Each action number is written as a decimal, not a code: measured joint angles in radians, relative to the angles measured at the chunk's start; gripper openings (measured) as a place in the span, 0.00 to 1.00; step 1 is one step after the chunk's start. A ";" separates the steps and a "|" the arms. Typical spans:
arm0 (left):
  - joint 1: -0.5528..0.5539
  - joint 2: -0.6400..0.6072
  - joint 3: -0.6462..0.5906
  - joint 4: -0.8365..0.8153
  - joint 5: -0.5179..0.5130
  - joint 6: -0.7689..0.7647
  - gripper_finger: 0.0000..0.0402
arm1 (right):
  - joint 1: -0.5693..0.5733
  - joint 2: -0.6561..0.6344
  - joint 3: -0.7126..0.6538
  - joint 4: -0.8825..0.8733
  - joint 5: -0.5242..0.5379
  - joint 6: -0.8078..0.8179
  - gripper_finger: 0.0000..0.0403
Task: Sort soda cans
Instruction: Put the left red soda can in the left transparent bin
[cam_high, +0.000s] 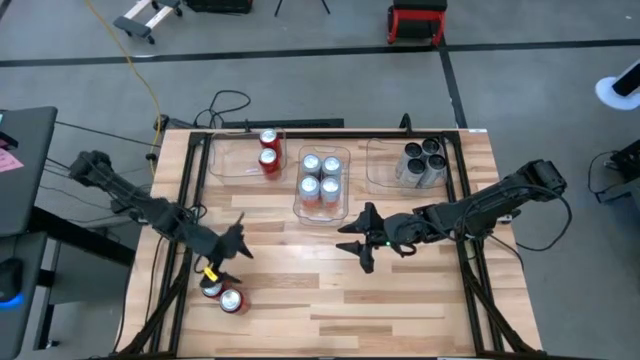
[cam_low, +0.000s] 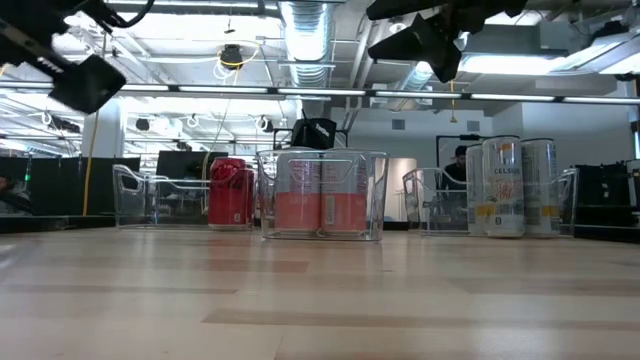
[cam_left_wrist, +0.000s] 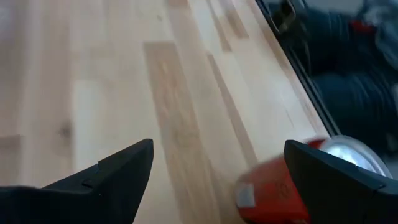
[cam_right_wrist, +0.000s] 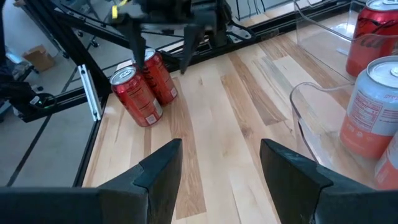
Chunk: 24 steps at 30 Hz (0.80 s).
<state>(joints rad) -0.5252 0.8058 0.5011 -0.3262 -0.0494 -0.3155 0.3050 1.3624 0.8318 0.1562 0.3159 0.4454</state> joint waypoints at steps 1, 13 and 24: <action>-0.012 0.019 0.001 0.002 0.005 -0.003 0.89 | 0.000 0.000 0.000 0.000 0.000 0.000 0.58; -0.127 0.098 0.295 -0.311 0.051 -0.099 0.89 | 0.000 0.000 0.000 0.000 0.005 -0.005 0.58; -0.245 0.154 0.379 -0.601 0.028 -0.458 0.89 | 0.000 0.000 0.000 -0.026 0.007 0.025 0.58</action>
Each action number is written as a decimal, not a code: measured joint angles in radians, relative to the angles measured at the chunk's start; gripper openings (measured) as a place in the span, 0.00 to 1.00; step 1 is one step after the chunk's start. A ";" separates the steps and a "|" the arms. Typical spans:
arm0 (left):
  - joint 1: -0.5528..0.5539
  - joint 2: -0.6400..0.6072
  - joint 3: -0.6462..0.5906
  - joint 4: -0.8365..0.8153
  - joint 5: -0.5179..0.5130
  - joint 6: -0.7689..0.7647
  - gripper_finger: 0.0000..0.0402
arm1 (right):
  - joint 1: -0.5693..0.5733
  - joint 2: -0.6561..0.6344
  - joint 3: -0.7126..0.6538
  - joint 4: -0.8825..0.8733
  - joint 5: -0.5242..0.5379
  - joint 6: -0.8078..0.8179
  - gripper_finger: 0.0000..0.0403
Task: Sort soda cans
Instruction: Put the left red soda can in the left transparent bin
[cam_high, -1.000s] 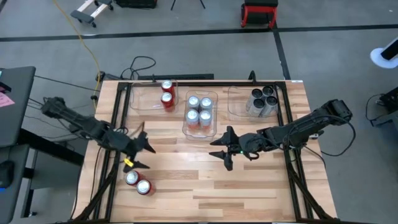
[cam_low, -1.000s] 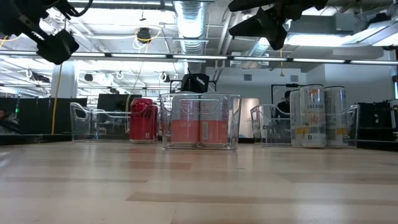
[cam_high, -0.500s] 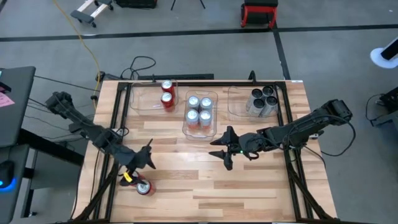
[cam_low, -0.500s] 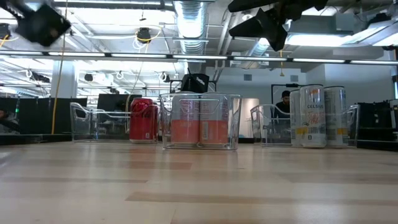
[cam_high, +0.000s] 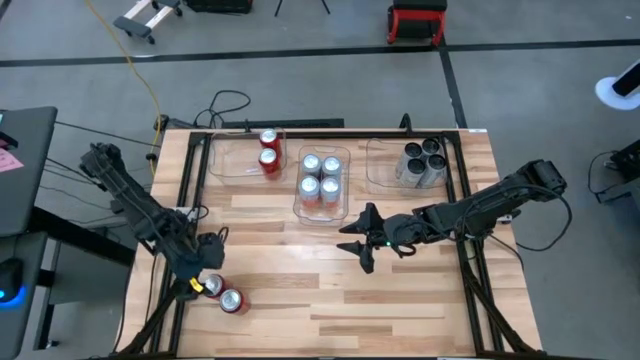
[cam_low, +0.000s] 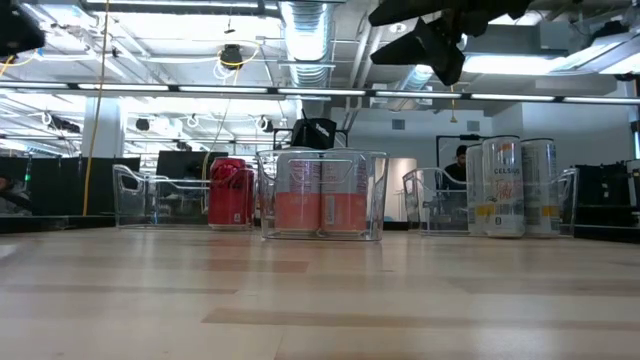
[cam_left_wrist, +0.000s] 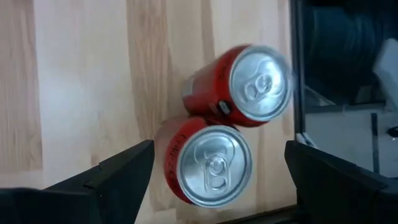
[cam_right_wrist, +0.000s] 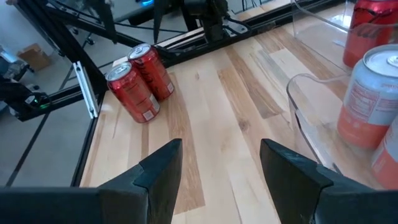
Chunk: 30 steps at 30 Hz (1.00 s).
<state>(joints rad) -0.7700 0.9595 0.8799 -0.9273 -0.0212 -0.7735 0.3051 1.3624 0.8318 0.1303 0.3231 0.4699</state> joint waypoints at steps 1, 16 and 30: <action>-0.005 0.018 0.000 -0.001 -0.001 -0.015 0.89 | 0.003 0.000 0.000 -0.001 0.000 0.008 0.58; -0.022 0.268 0.000 -0.002 0.064 -0.035 0.89 | 0.025 0.000 0.000 -0.006 0.023 0.027 0.58; 0.023 0.251 0.005 -0.184 0.002 0.111 0.74 | 0.020 0.000 0.000 -0.007 0.023 0.026 0.58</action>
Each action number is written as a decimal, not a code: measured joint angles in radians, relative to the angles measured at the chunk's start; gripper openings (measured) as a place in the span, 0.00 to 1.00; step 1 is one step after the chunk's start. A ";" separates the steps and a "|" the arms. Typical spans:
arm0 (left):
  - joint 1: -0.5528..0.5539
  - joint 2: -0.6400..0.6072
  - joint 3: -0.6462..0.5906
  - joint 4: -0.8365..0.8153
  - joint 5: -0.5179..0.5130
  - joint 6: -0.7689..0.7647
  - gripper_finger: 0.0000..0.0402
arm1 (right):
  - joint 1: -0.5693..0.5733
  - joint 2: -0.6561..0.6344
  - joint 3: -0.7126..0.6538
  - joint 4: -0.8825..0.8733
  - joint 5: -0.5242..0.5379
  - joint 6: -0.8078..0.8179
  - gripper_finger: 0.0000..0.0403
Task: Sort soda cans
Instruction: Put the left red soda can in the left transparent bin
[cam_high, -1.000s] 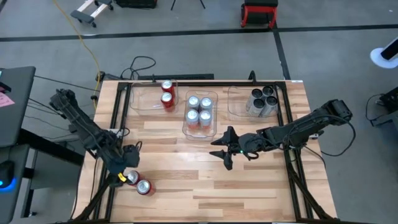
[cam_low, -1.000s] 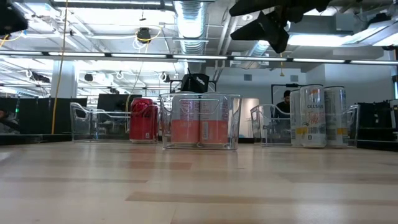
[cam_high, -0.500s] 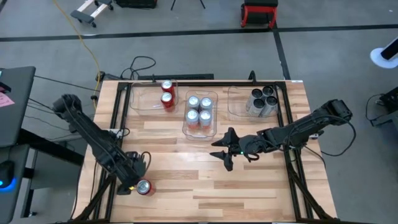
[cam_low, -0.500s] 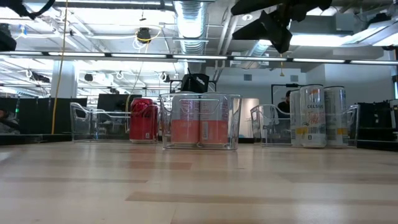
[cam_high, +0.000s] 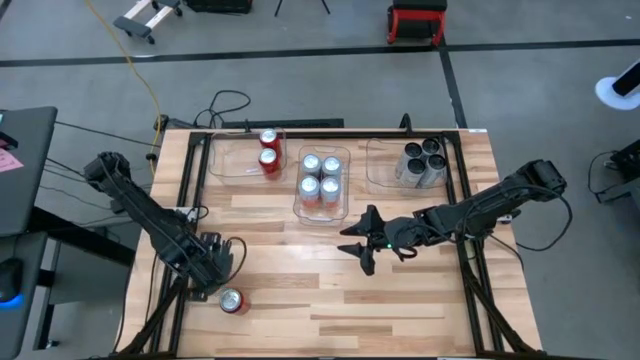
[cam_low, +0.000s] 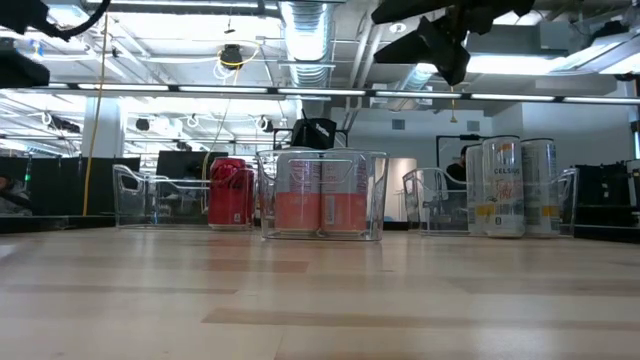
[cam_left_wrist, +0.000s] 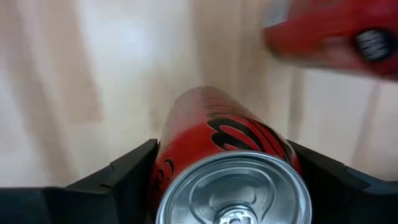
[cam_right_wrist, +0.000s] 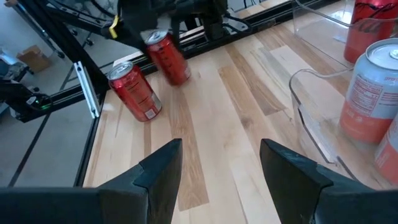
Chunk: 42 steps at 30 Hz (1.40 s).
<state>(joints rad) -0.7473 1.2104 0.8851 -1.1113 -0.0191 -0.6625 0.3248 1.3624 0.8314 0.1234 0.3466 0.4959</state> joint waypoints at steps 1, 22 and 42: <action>0.011 -0.006 0.015 -0.040 -0.016 0.008 0.74 | 0.000 0.000 0.000 0.000 0.000 0.000 0.58; 0.884 -0.101 0.431 0.006 -0.503 0.564 0.74 | -0.007 0.000 0.000 0.004 0.000 -0.025 0.58; 1.563 0.113 0.430 0.178 -0.149 0.865 0.74 | -0.004 0.000 0.000 -0.009 0.000 -0.025 0.58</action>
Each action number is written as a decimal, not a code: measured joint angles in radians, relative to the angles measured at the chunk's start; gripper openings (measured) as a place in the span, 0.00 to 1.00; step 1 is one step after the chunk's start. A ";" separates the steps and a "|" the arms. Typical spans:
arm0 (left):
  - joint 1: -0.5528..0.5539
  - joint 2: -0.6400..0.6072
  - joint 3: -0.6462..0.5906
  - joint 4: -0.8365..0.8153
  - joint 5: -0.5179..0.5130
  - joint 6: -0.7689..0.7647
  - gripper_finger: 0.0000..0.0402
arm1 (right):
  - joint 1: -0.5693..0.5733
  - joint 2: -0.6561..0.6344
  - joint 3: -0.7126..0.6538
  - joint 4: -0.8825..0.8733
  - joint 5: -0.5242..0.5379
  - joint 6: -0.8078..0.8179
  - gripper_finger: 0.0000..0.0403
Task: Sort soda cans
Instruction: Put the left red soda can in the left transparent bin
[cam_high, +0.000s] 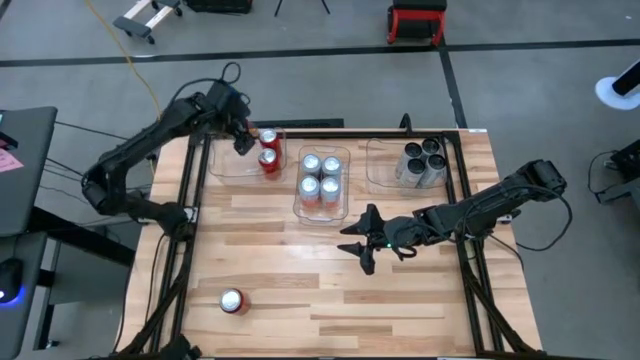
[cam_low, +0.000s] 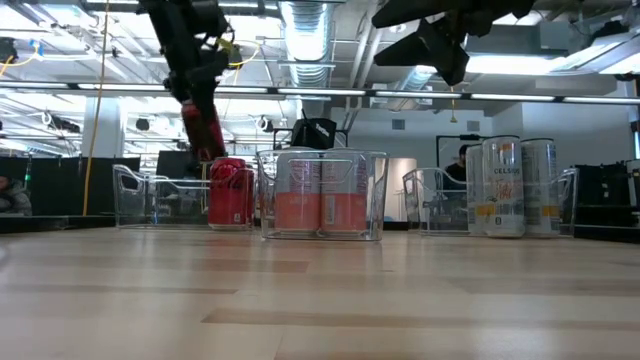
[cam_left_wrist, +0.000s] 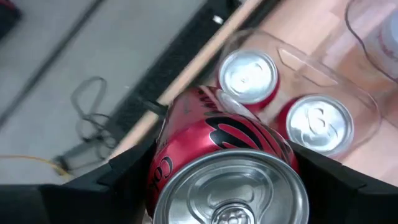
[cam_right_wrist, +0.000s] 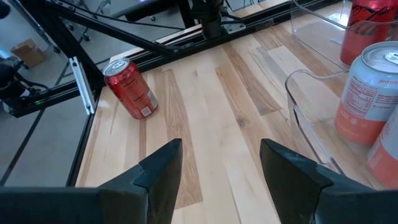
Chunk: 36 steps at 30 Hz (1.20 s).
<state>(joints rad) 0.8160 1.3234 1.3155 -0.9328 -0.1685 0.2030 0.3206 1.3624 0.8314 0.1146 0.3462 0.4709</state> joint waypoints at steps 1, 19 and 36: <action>0.015 0.007 0.000 -0.006 0.031 0.002 0.74 | 0.000 0.000 0.000 -0.002 0.000 0.000 0.58; 0.120 0.208 -0.126 0.142 0.135 -0.007 0.74 | 0.012 0.000 0.000 -0.015 0.000 0.022 0.58; 0.122 0.216 -0.126 0.159 0.074 0.011 0.94 | 0.028 0.000 0.000 -0.032 0.000 0.053 0.58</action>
<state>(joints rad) 0.9379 1.5398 1.1892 -0.7739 -0.0940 0.2136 0.3490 1.3628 0.8314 0.0822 0.3458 0.5236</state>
